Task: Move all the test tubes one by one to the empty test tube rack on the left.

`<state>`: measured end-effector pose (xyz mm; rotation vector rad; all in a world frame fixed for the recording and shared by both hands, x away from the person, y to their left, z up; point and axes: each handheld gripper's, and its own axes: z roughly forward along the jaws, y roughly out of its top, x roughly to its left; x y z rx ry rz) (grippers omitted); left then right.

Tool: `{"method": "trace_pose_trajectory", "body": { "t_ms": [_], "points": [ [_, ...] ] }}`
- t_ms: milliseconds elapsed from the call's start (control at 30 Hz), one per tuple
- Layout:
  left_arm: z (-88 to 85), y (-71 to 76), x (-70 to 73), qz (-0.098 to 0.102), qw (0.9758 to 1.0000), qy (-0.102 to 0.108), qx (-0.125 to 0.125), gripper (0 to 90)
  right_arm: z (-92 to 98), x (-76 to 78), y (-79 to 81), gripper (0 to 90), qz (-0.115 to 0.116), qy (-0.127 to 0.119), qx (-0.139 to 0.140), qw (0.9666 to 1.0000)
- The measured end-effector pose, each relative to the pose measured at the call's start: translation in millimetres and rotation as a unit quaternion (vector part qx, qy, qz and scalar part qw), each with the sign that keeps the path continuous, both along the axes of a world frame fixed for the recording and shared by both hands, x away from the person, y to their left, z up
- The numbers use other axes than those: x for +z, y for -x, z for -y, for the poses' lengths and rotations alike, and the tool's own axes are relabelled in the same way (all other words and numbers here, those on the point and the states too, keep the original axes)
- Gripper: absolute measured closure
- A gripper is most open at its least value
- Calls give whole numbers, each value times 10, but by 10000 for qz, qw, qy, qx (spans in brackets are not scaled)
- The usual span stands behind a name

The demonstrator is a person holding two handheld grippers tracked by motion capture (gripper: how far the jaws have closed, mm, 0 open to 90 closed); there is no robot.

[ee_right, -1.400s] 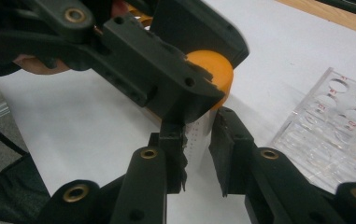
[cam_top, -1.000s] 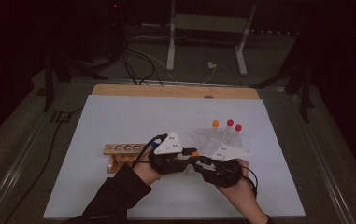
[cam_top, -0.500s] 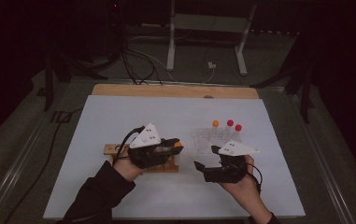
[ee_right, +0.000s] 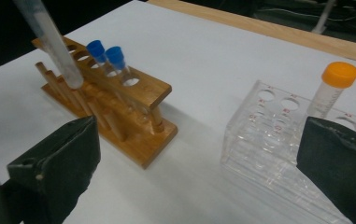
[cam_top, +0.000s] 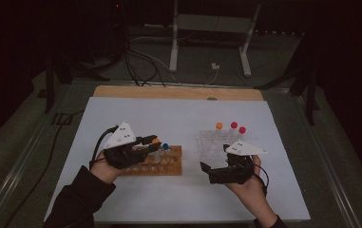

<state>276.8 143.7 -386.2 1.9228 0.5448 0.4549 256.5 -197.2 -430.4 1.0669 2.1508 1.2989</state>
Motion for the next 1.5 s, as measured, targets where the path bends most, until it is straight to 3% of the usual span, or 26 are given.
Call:
{"method": "trace_pose_trajectory", "body": {
  "t_ms": [133,267,333,433,833,1100,1133,1367,1467,1500],
  "points": [
    [-134,-36,8,86,9995,29,294,720,29,5,-4,0,19,-32,7,10000],
    [-211,-100,4,196,9983,194,518,720,44,4,-13,0,45,-24,-59,10000],
    [-223,-141,-19,158,9976,329,581,720,46,3,-12,0,60,-4,-56,10000],
    [-202,-193,-95,118,9973,369,629,720,58,-5,-20,0,54,0,-41,10000],
    [-94,-305,-499,-312,9975,-69,634,719,104,5,-21,0,223,-72,-143,9996],
    [-70,-313,-624,-428,9966,-260,657,719,126,-9,-44,0,240,-101,-167,9995],
    [-61,-313,-650,-436,9962,-361,656,719,134,-9,-53,0,229,-118,-168,9995],
    [-76,-320,-645,-526,9960,-413,587,715,188,-30,-150,0,148,-199,-265,9993],
    [-122,-319,-643,-642,9964,-275,490,696,225,-85,-261,1,72,-217,-400,9989],
    [-128,-307,-638,-667,9965,-249,434,646,237,-108,-296,10,61,-213,-468,9987]
  ]
}}
